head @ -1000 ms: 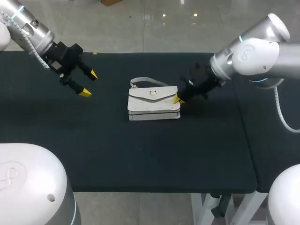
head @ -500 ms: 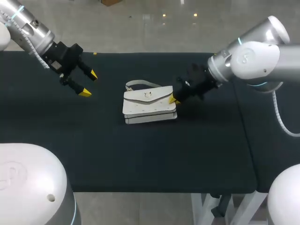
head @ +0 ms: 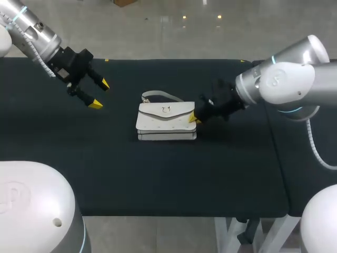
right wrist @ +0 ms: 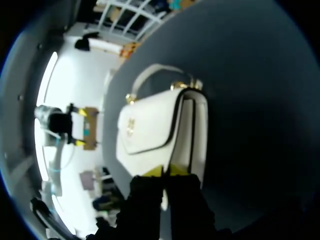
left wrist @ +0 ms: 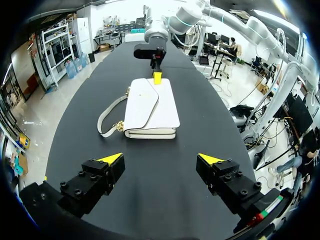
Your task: Pick up the bag, open it, inspect its contents, close it, and place it on the opposite side
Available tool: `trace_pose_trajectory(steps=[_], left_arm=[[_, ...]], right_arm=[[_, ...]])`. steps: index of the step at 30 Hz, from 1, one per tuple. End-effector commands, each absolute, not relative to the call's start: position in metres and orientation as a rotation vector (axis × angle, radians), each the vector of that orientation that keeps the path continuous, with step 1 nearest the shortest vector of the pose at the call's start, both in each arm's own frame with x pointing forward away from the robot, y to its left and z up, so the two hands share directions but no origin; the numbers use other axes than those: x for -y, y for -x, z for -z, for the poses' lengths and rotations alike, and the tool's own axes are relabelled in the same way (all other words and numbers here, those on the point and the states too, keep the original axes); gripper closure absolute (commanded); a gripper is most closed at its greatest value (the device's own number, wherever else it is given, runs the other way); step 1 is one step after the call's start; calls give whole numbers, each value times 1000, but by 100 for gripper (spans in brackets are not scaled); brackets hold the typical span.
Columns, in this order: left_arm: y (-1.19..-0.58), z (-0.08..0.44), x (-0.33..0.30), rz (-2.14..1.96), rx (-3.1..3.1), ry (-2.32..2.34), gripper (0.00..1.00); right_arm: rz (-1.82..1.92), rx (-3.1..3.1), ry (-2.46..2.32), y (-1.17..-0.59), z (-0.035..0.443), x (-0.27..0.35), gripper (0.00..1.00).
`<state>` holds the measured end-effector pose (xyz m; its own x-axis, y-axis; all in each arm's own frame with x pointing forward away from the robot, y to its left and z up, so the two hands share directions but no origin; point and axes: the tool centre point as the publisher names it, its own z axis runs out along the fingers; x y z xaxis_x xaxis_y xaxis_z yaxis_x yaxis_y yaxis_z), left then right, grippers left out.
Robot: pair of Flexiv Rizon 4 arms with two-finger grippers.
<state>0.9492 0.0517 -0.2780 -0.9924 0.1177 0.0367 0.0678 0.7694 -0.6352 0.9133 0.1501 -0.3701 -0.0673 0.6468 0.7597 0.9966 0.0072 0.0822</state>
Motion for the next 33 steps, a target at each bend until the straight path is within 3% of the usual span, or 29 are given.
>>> trace_pose_trajectory(steps=[1,3,4,5,6,7,33], left_arm=[[-950,279,-52,-1035,2884,153,0],[-950,279,-52,-1035,2884,153,0],[-950,279,-52,-1035,2884,153,0],[-950,279,-52,-1035,2884,153,0],[-950,279,-52,-1035,2884,153,0],[-950,279,-52,-1035,2884,153,0],[-950,279,-52,-1035,2884,153,0]], right_arm=[[851,1769,1676,-918,370,-153,100],[842,1772,1670,-920,370,-155,100],[840,1772,1667,-920,370,-156,91],[836,1774,1664,-921,370,-156,69],[836,1774,1660,-921,370,-156,28],[837,1773,1656,-922,369,-156,0],[542,2215,1738,-927,316,-107,0]])
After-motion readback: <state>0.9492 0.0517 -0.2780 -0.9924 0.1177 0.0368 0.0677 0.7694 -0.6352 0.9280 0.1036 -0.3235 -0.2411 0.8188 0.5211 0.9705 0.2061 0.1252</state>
